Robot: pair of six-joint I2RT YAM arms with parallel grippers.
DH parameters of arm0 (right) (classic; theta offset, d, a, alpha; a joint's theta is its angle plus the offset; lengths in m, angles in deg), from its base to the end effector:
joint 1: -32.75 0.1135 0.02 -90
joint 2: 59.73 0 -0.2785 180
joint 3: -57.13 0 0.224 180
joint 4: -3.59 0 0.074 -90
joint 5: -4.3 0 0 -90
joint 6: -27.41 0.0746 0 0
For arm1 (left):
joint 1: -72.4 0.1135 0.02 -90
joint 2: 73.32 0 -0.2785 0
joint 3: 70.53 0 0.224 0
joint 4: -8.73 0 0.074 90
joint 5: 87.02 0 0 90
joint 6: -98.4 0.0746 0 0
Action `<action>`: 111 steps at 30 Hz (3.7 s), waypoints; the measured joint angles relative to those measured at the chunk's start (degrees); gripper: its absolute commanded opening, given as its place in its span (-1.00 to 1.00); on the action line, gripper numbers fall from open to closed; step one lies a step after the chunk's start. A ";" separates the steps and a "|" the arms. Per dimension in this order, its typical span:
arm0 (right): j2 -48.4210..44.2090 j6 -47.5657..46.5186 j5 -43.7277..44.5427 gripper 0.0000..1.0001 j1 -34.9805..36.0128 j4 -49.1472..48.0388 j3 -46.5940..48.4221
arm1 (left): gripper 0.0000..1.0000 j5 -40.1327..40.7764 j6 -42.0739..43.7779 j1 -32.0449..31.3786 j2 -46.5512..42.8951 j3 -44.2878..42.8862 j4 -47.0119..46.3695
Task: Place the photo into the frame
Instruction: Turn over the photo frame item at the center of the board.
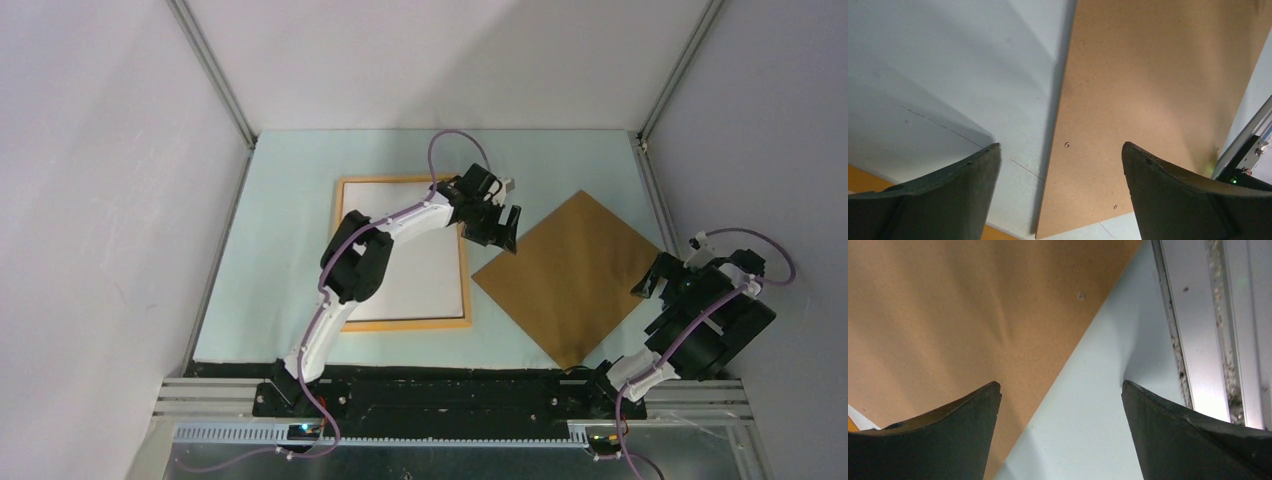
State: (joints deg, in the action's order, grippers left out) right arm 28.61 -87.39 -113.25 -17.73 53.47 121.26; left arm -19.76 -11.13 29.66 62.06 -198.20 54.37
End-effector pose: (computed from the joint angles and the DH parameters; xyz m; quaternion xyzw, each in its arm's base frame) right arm 0.1887 -0.1745 0.1653 0.1816 0.9452 0.1046 0.2505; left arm 0.3663 -0.3778 0.1645 0.2479 0.8992 -0.3196 0.1671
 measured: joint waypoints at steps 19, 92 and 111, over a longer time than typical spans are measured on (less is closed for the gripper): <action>15.21 -4.55 -16.81 0.83 0.66 0.70 11.78 | 0.91 -2.58 -6.10 -1.11 1.01 1.97 -5.03; 25.38 2.10 2.56 0.88 23.28 9.46 32.09 | 0.91 -7.98 -23.45 -2.03 -5.25 17.27 -17.57; 28.48 -4.13 -3.54 0.83 23.12 17.81 37.44 | 0.91 -9.92 -22.36 -2.29 -5.75 17.22 -13.46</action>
State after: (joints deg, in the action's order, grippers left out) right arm 57.09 -91.52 -116.79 5.40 71.29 158.70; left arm -29.68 -33.49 27.36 56.31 -180.98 40.90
